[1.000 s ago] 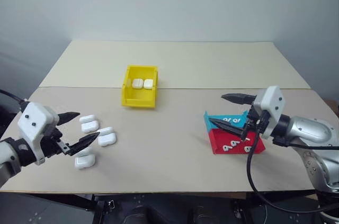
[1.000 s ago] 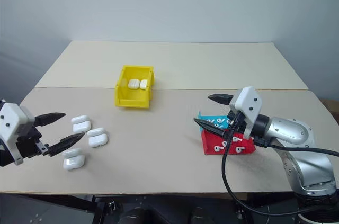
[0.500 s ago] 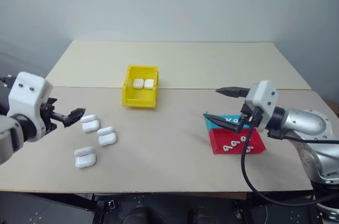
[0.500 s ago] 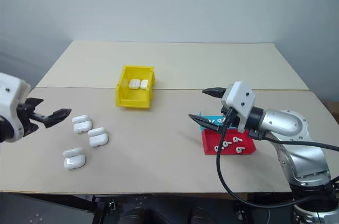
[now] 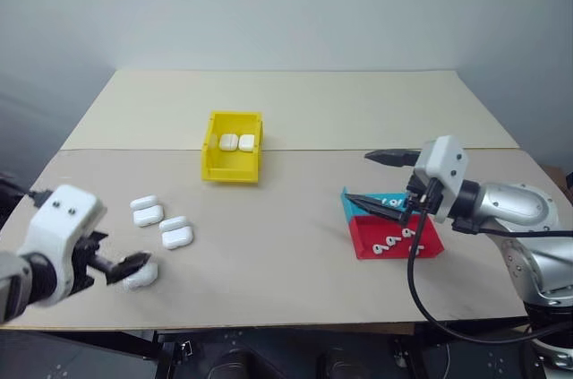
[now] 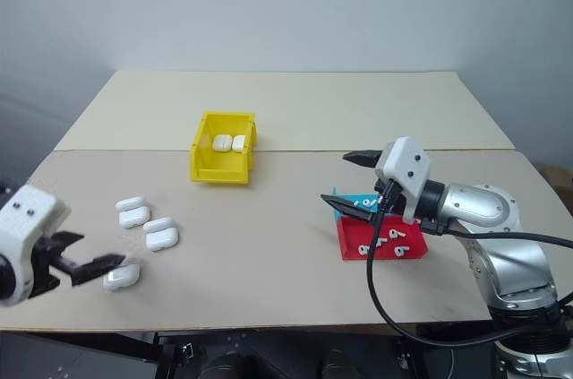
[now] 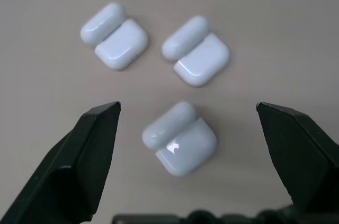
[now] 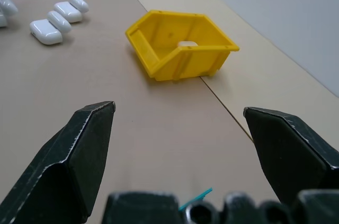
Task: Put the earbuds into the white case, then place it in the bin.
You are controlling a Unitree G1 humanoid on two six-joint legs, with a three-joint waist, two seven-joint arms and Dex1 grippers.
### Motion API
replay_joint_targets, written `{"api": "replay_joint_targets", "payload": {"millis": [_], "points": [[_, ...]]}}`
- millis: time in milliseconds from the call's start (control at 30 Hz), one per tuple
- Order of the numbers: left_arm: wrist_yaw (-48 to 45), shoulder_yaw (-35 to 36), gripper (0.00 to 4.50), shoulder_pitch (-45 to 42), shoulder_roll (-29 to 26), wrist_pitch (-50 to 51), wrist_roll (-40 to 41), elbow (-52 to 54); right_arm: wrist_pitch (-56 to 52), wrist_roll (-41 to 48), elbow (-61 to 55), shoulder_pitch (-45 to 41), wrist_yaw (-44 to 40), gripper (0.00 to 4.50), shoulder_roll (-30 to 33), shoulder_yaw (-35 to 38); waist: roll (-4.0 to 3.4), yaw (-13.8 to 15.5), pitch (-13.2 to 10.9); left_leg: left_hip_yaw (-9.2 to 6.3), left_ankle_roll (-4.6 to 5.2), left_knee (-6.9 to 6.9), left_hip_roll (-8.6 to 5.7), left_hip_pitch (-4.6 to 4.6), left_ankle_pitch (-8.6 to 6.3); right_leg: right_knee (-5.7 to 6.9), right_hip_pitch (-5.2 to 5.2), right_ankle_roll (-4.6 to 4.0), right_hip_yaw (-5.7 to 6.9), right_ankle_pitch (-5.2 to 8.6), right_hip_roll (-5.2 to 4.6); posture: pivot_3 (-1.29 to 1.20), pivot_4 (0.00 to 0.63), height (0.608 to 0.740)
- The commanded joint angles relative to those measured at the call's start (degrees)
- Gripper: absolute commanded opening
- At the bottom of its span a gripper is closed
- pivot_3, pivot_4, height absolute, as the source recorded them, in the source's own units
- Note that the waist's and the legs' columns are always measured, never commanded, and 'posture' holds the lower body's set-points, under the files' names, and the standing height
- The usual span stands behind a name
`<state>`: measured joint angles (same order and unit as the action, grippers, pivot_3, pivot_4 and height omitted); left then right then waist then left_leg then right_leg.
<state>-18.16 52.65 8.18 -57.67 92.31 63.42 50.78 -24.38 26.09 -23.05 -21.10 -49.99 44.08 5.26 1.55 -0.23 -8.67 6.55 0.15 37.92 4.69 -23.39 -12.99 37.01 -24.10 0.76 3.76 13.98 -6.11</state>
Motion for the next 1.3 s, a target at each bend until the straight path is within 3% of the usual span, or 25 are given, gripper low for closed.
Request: {"api": "replay_joint_targets", "payload": {"millis": [33,133,233,333,467,733,1033,1300], "points": [[7.54,7.23,4.48,6.81,5.04,0.19,7.84,5.91,-0.29,1.18,-0.79,-0.82,-0.83,4.50,0.62,0.93,0.00,0.07,0.00,0.01,0.00,-0.01,-0.01,0.02,0.00,0.00,0.01,-0.01,-0.02,0.00,-0.01,0.00,0.150,0.740],[13.76,9.76,4.48,11.58,9.94,0.19,9.83,8.64,-0.88,1.19,0.26,-2.24,-1.55,4.50,0.69,0.23,0.02,0.02,0.00,0.01,0.01,-0.04,-0.02,0.04,-0.01,-0.01,0.01,-0.01,-0.09,0.00,-0.02,0.00,0.150,0.740],[15.11,12.83,4.48,15.42,9.98,-0.23,10.39,7.77,-1.32,0.83,1.42,-3.43,-2.13,4.50,0.57,-0.40,0.03,0.15,0.02,-0.02,0.00,-0.04,-0.02,0.18,0.01,0.04,0.10,-0.09,-0.03,0.01,0.01,0.00,0.150,0.740],[14.14,14.26,3.94,19.65,7.94,-1.10,6.41,5.40,-1.86,0.85,1.53,-4.09,-2.04,4.50,-0.06,-1.03,0.03,0.32,0.02,-0.01,0.00,-0.04,-0.02,0.20,0.00,0.01,0.12,-0.11,-0.03,0.02,0.01,0.00,0.150,0.740],[11.68,12.40,2.70,24.68,6.89,-5.67,-1.84,3.09,-2.38,1.27,0.34,-3.55,-1.47,4.50,-0.72,-1.17,0.03,0.42,0.02,0.04,0.01,-0.07,-0.04,0.10,-0.01,-0.02,0.01,-0.13,-0.05,0.03,0.01,0.00,0.150,0.740],[-0.14,-1.10,0.02,29.55,0.92,-23.97,-20.13,-5.80,-3.54,1.24,-2.31,-2.10,1.44,4.50,-2.50,-0.66,0.02,0.75,0.03,0.17,0.00,-0.07,-0.03,0.09,-0.02,-0.02,-0.02,-0.17,0.01,0.05,0.00,0.00,0.150,0.740],[-11.05,-20.28,0.02,21.84,-8.50,-41.91,-36.68,-23.12,-5.18,2.09,-5.66,-0.52,4.04,4.50,-2.84,0.70,0.01,0.79,0.03,0.34,-0.01,-0.11,-0.01,-0.01,-0.03,-0.04,-0.10,-0.18,0.09,0.06,0.00,0.00,0.150,0.740],[-15.57,-29.85,0.02,11.73,-8.26,-48.65,-42.75,-29.67,-6.48,2.84,-7.95,0.60,6.50,4.50,-3.30,0.75,0.02,0.72,0.03,0.38,0.00,-0.13,0.02,-0.13,-0.04,-0.05,-0.19,-0.18,0.12,0.06,0.01,0.00,0.150,0.740]]}}
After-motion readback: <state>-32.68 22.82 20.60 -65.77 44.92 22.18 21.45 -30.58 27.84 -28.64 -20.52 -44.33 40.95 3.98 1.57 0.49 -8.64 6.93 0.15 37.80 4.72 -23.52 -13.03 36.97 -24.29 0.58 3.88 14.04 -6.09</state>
